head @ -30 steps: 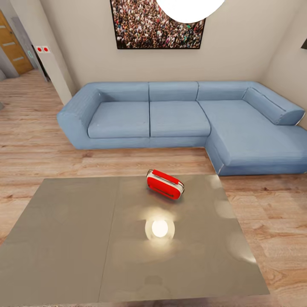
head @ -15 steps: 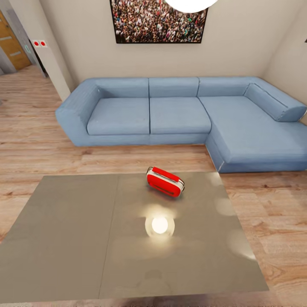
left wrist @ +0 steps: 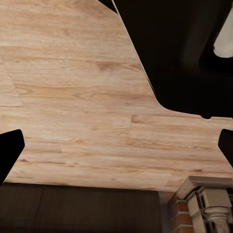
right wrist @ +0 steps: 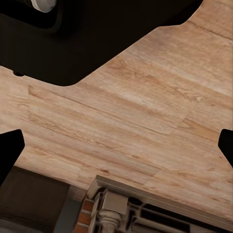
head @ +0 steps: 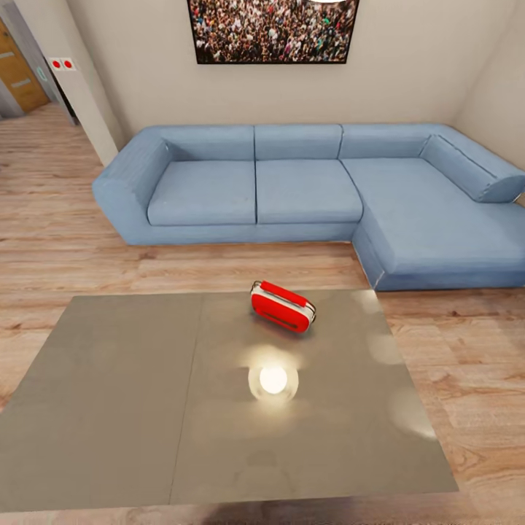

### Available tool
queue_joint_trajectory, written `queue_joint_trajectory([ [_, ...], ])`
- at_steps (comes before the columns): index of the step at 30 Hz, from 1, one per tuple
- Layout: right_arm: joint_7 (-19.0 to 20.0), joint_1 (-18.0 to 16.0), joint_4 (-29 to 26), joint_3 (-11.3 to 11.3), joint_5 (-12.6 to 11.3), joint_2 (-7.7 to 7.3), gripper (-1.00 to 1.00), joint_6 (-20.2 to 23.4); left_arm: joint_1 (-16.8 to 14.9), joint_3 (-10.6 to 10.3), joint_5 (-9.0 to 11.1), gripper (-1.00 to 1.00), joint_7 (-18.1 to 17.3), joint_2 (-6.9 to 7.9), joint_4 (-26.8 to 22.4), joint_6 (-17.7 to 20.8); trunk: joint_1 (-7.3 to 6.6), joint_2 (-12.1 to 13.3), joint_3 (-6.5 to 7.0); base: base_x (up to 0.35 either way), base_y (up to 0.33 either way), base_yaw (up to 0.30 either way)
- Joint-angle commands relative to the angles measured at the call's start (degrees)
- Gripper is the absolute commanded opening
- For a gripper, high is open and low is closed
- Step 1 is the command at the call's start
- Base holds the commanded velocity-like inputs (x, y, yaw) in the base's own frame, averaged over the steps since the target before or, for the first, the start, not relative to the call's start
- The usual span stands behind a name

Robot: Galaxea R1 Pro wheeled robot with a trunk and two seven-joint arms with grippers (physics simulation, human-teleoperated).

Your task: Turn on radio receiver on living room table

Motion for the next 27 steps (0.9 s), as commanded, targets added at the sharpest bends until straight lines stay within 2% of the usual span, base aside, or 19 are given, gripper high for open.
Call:
queue_joint_trajectory([
  [1,-0.01,0.0,0.0,0.0,0.0,0.0,1.0,0.0,0.0,-0.01,0.0,1.0,0.0,0.0,0.0,0.0,0.0,0.0,-0.09,0.0,0.0,0.0],
  [27,0.0,0.0,0.0,0.0,0.0,0.0,1.0,0.0,0.0,0.01,0.0,1.0,0.0,0.0,0.0,0.0,0.0,0.0,-2.47,0.0,0.0,0.0],
])
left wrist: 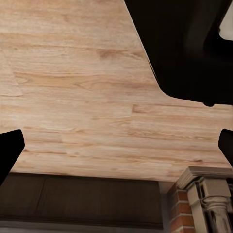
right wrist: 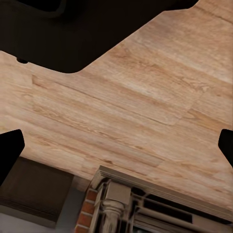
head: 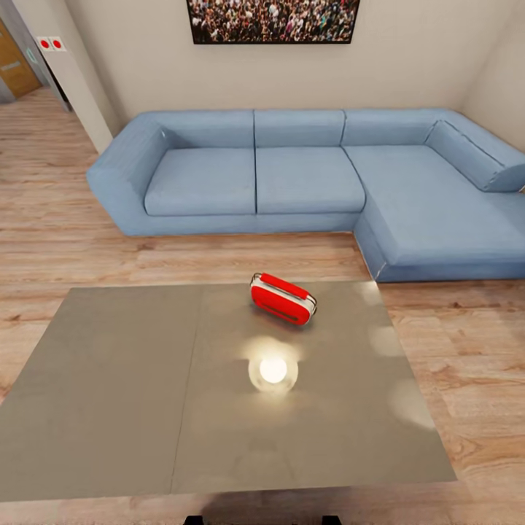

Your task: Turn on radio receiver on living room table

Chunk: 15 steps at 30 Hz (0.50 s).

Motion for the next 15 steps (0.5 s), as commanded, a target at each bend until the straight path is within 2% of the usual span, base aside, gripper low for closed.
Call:
queue_joint_trajectory([
  [1,0.01,0.0,0.0,0.0,0.0,0.0,1.0,0.0,0.0,0.0,0.0,1.0,0.0,0.0,0.0,0.0,0.0,0.0,-0.09,0.0,0.0,0.0],
  [15,0.0,0.0,0.0,0.0,0.0,0.0,1.0,0.0,0.0,-0.02,0.0,1.0,0.0,0.0,0.0,0.0,0.0,0.0,-1.38,0.0,0.0,0.0],
])
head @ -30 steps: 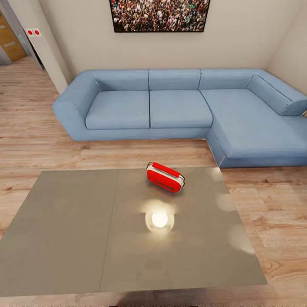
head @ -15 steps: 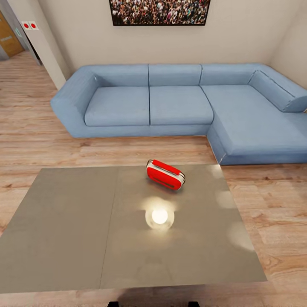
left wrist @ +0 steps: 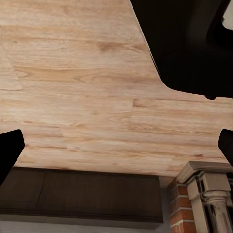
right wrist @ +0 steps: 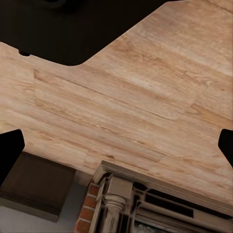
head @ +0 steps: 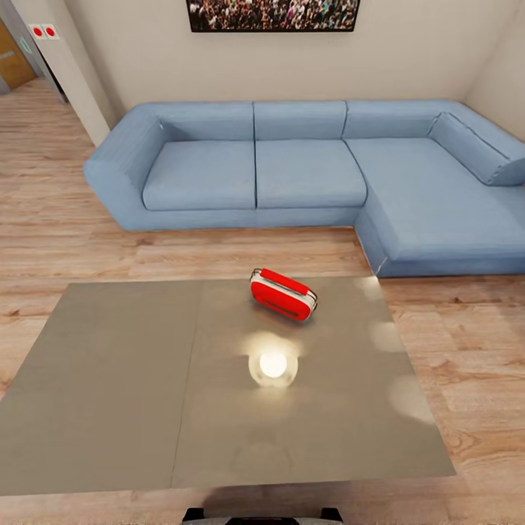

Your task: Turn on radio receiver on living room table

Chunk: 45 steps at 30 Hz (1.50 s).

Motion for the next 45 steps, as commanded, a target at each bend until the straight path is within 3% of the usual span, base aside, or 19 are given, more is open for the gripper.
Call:
queue_joint_trajectory([
  [1,-0.01,0.0,0.0,0.0,0.0,0.0,1.0,0.0,0.0,0.01,0.0,1.0,0.0,0.0,0.0,0.0,0.0,0.0,-0.09,0.0,0.0,0.0],
  [45,0.0,0.0,0.0,0.0,0.0,0.0,1.0,0.0,0.0,0.01,0.0,1.0,0.0,0.0,0.0,-0.02,0.0,0.0,-4.12,0.0,0.0,0.0],
])
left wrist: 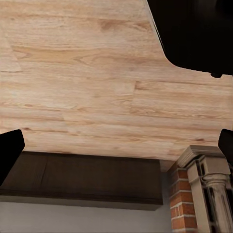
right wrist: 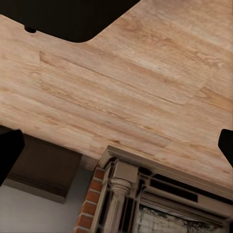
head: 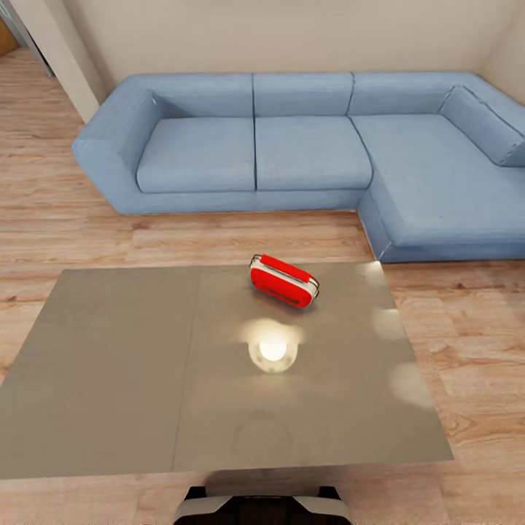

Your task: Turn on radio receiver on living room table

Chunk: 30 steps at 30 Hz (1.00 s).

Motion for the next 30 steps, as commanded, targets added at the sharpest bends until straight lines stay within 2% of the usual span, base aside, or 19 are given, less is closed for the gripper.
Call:
queue_joint_trajectory([
  [1,0.01,0.0,0.0,0.0,0.0,0.0,1.0,0.0,0.0,0.01,0.0,1.0,0.0,0.0,0.0,0.0,0.0,0.0,-0.09,0.0,0.0,0.0],
  [11,0.03,0.0,0.0,0.0,0.0,0.0,1.0,0.0,0.0,0.0,0.0,1.0,0.0,0.0,0.0,0.02,0.0,0.0,-0.84,0.0,0.0,0.0],
  [30,0.04,0.0,0.0,0.02,0.0,0.05,1.0,0.0,0.0,-0.01,0.0,1.0,0.0,0.0,0.0,0.01,0.0,0.0,-0.92,0.0,0.0,0.0],
])
